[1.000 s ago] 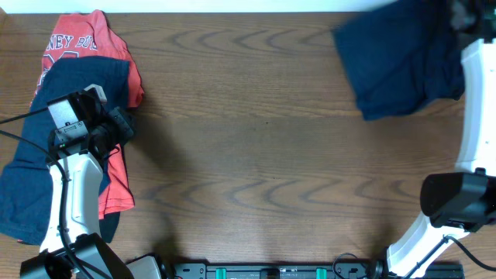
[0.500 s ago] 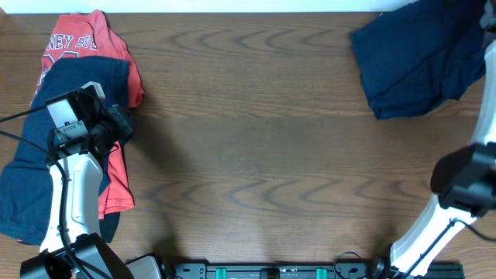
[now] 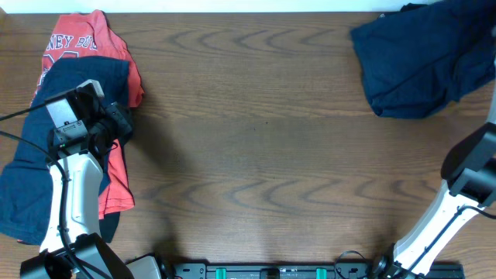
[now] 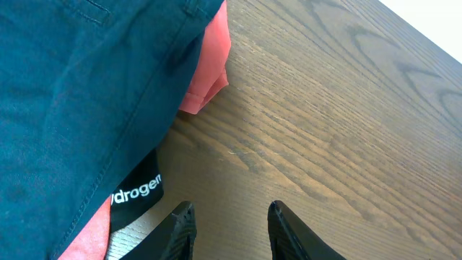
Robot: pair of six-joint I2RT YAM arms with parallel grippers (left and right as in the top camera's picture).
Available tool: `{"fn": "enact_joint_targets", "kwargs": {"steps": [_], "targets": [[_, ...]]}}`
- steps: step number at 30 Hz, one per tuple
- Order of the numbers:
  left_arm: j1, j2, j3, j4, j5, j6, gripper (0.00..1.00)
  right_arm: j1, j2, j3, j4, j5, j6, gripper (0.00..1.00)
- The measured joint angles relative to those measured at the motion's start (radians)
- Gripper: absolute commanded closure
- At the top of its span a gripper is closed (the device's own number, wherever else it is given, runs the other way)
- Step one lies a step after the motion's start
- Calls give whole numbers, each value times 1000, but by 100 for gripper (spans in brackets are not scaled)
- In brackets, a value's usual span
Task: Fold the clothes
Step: 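Release the shorts onto the stack and adjust them with the right gripper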
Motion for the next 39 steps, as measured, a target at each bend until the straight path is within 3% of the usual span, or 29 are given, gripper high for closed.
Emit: {"fn": "enact_joint_targets", "kwargs": {"steps": [5,12,23,28,33,34,35,36,38,39], "targets": [[0,0,0,3,0,0,64,-35,0,0,-10,-53,-1,99],[0,0,0,5,0,-1,64,1,0,2,-209,-167,3,99],[0,0,0,5,0,-3,64,268,0,4,-451,-351,110,99],[0,0,0,6,0,-3,64,366,0,3,-489,-389,166,99],[0,0,0,5,0,-3,63,411,0,-66,-420,-397,191,98],[0,0,0,5,0,-3,63,414,0,-92,-402,-397,195,93],[0,0,0,6,0,-3,63,416,0,-120,-391,-397,203,80],[0,0,0,6,0,-3,63,417,0,-140,-385,-398,211,58],[0,0,0,6,0,-3,63,415,0,-182,-384,-404,214,33],[0,0,0,6,0,-3,63,415,0,-190,-390,-404,214,25]]}}
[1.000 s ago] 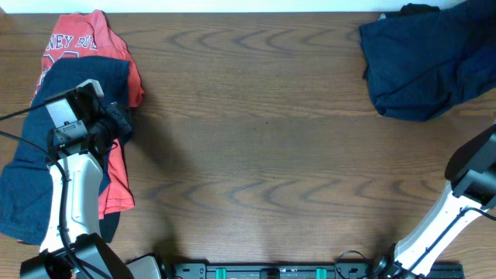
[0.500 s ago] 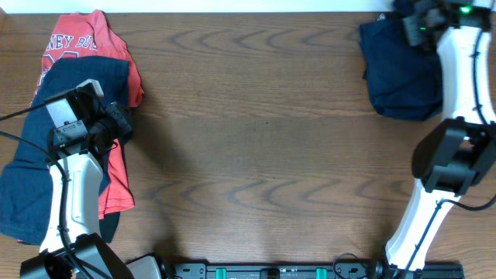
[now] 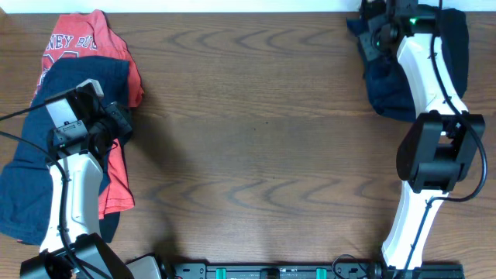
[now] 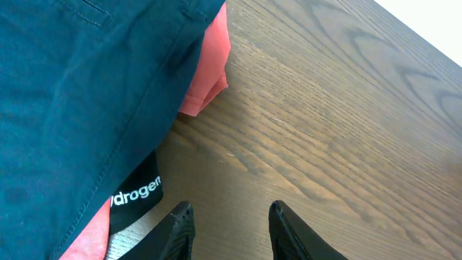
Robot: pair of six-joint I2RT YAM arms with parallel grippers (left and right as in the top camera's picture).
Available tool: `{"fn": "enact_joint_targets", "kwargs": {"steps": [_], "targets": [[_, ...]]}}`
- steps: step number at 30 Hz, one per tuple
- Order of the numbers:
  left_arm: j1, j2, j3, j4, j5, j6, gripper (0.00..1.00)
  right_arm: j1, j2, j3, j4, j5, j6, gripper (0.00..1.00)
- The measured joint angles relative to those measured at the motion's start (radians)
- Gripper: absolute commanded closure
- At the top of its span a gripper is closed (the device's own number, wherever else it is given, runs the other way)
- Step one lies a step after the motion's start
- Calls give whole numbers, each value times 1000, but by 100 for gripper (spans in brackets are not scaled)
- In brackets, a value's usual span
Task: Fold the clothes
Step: 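Release the shorts onto the stack and adjust them with the right gripper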
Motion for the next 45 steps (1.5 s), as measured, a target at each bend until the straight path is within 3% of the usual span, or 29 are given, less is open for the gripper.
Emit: {"fn": "enact_joint_targets", "kwargs": {"steps": [5,17,30,45], "targets": [[0,0,0,0,0,0,63,-2,0,-6,-43,-12,7,14],[0,0,0,0,0,0,63,-19,-63,73,-136,-78,34,10],[0,0,0,0,0,0,63,-229,-83,89,-79,-171,82,3],[0,0,0,0,0,0,63,-450,157,89,-25,-465,71,1]]}}
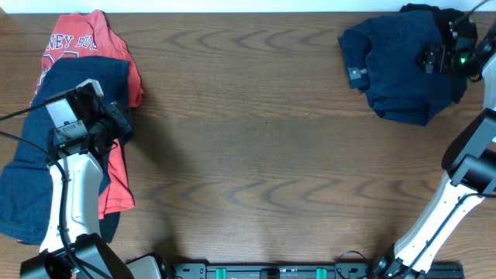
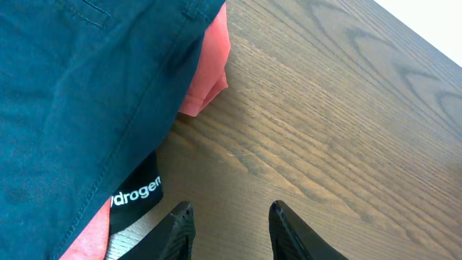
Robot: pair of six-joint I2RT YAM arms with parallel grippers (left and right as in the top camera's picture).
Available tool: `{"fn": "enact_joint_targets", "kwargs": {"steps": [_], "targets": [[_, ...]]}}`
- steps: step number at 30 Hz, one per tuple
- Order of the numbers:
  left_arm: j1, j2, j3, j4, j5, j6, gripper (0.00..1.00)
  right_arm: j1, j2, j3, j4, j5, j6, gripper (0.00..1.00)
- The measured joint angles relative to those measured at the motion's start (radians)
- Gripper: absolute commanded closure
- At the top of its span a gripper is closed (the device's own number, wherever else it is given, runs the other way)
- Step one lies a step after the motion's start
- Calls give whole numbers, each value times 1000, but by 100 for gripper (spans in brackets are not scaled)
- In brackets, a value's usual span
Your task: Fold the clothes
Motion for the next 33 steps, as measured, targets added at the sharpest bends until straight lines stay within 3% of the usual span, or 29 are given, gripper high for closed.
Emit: {"fn": "enact_joint_targets", "kwargs": {"steps": [5,7,8,11,13,33], "targets": [[0,0,0,0,0,0,63,-26,49,0,48,-75,5,1],[0,0,0,0,0,0,63,-29,53,0,62,-98,5,8],[0,0,0,0,0,0,63,-30,53,0,66,-106,6,17],[0,0,0,0,0,0,63,-30,53,0,78,-151,10,74],[0,0,0,0,0,0,63,-30,53,0,82,-179,12,98],[0,0,0,0,-3,0,63,-30,-32,13,117,-336,101,99]]}}
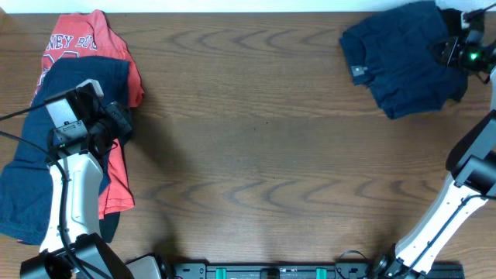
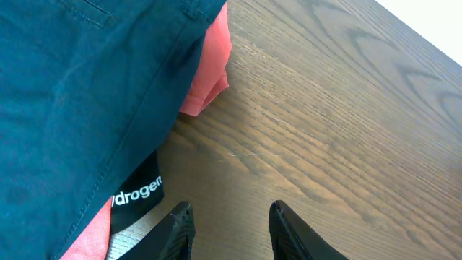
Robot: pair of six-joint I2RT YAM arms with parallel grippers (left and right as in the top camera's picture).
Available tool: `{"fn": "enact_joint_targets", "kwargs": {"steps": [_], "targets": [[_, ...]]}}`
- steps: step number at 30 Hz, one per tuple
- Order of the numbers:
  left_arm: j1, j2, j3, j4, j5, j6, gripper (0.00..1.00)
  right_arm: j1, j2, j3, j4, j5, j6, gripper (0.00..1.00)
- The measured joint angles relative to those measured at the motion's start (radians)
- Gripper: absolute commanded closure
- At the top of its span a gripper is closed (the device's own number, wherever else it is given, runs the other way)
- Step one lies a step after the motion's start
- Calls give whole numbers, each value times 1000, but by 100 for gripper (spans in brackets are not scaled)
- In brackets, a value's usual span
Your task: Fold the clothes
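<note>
A navy garment (image 1: pixel 399 62) lies loosely folded at the table's far right corner, a small label showing on its left part. My right gripper (image 1: pixel 449 51) rests at its right edge; the overhead view does not show how its jaws stand. At the left, a red T-shirt (image 1: pixel 85 39) lies under a navy garment (image 1: pixel 70 85) in a pile. My left gripper (image 2: pixel 229 217) hovers open over bare wood by the pile's right edge, nothing between its fingers. A black waistband with white lettering (image 2: pixel 137 195) peeks out beside it.
The wooden table (image 1: pixel 256 155) spans the view between the two heaps. The left pile runs down to the table's front left corner (image 1: pixel 23 209). The right arm's base link (image 1: pixel 465 178) stands at the right edge.
My right gripper has shifted a little right and toward the far edge. The navy garment at the right now lies flatter, its near edge drawn back. The left arm has not moved.
The navy garment first lay rumpled in the right corner, my right arm at the table's edge. Then the right gripper was at the garment's far left corner. Later that side lay folded over, with the gripper at the right edge. Now the garment is flatter.
</note>
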Motion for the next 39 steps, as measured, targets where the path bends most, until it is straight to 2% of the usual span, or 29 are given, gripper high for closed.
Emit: {"fn": "enact_joint_targets", "kwargs": {"steps": [7,21,22,25,26,27,31,39], "targets": [[0,0,0,0,0,0,63,0,-47,10,101,39,92,99],[0,0,0,0,0,0,63,-4,14,15,128,340,220,99],[0,0,0,0,0,0,63,-6,30,15,127,349,235,95],[0,0,0,0,0,0,63,-20,77,15,118,386,280,32],[0,0,0,0,0,0,63,-27,87,15,110,395,288,23],[0,0,0,0,0,0,63,-35,95,15,99,414,298,17],[0,0,0,0,0,0,63,-58,98,19,58,483,307,10],[0,0,0,0,0,0,63,-58,37,21,0,540,241,9]]}}
